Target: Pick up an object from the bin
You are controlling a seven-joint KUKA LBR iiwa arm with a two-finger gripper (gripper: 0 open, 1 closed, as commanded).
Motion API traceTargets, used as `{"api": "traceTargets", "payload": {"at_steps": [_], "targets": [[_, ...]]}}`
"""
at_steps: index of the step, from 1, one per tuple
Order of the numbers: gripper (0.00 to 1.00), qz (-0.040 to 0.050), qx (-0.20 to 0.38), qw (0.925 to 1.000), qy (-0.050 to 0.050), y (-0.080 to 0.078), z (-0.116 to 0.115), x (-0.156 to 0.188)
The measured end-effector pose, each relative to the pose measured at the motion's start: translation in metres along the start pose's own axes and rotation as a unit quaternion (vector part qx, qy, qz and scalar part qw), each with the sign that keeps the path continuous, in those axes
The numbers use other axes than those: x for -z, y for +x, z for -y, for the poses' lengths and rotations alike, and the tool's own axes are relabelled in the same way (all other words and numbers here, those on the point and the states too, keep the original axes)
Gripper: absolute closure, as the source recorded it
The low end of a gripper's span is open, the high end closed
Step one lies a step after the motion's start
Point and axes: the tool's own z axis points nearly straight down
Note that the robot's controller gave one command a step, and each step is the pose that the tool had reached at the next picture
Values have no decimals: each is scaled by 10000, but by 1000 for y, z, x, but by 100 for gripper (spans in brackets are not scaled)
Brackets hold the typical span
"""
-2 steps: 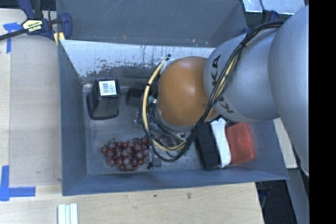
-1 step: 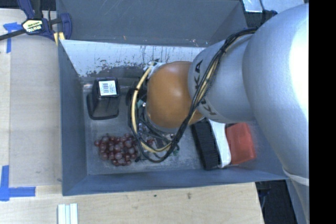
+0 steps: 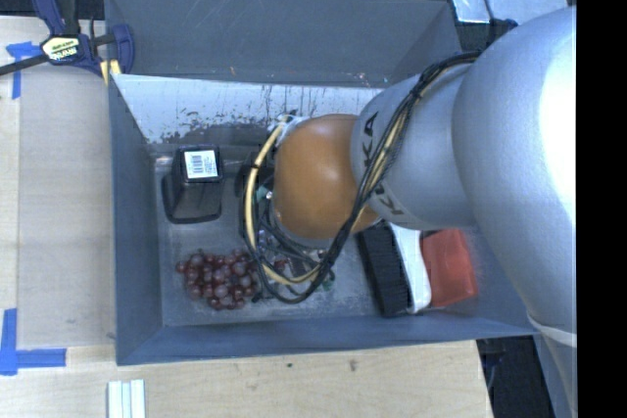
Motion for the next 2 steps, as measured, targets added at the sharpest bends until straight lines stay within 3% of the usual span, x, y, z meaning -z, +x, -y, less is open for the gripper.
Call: {"api": "traceTargets", "payload": {"at_steps": [1,2], "targets": [[100,29,-123,9999,0,5,-4,165],[100,10,-126,9999,1,6,-4,163]]}}
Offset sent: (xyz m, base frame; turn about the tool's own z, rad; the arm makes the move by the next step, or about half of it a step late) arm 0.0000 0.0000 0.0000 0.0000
